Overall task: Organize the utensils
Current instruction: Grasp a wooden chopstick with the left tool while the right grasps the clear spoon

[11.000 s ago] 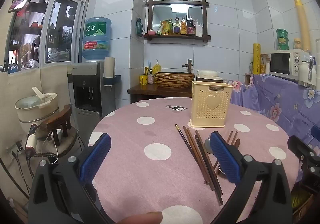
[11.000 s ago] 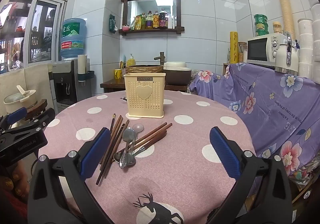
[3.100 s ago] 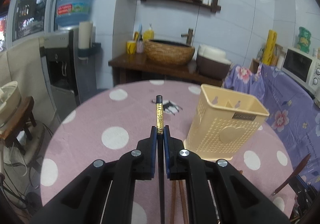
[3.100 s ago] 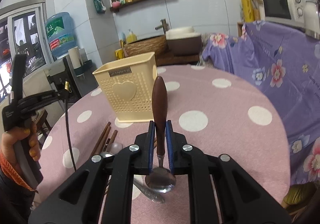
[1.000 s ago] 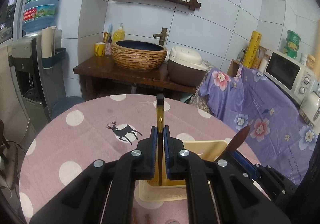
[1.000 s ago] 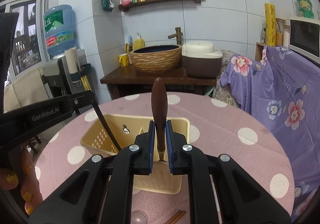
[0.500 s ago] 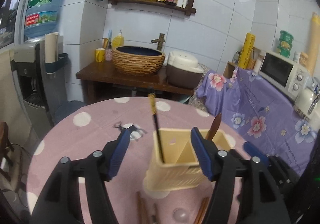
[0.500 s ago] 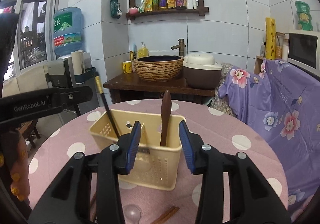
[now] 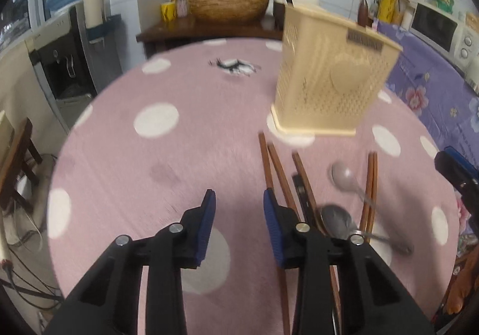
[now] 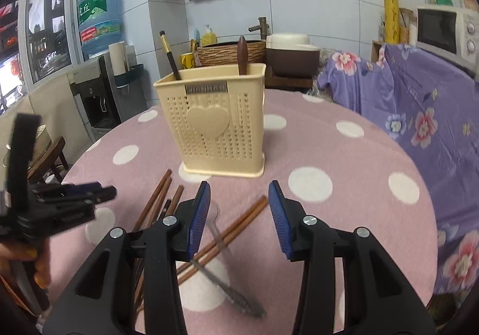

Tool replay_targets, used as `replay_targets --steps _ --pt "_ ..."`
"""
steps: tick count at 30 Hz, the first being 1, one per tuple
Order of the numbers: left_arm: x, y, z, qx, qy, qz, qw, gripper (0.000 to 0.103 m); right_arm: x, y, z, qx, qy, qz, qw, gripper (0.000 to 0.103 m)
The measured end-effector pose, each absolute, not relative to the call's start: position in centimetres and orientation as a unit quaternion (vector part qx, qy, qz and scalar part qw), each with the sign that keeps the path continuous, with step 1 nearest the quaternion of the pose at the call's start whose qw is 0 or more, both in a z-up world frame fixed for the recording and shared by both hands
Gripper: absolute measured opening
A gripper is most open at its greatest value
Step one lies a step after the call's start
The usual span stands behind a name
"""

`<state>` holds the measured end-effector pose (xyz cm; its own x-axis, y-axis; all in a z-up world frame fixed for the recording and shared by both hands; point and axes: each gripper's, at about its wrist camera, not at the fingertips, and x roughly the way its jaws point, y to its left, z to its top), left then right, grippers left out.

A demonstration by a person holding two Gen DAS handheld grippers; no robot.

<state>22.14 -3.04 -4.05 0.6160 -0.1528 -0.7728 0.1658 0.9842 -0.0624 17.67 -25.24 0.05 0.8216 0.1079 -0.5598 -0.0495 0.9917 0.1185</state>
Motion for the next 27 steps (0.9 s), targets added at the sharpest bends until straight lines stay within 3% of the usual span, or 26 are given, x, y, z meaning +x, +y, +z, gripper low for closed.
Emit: replay_targets --steps 6,14,27 --pt "21.8 -4.8 -6.6 0.023 0.449 -0.095 0.888 0.027 16.2 -25.5 -0.6 0.049 0.300 0.045 0.952 0.042" --pt "22.5 -6.0 -7.2 0.044 0.439 -0.090 0.893 0.026 16.7 -25.4 -0.8 0.044 0.306 0.055 0.950 0.042" --pt "24.7 -6.0 -7.1 0.025 0.452 -0.110 0.885 0.026 25.9 -23.2 -4.6 -0.029 0.419 0.182 0.889 0.042"
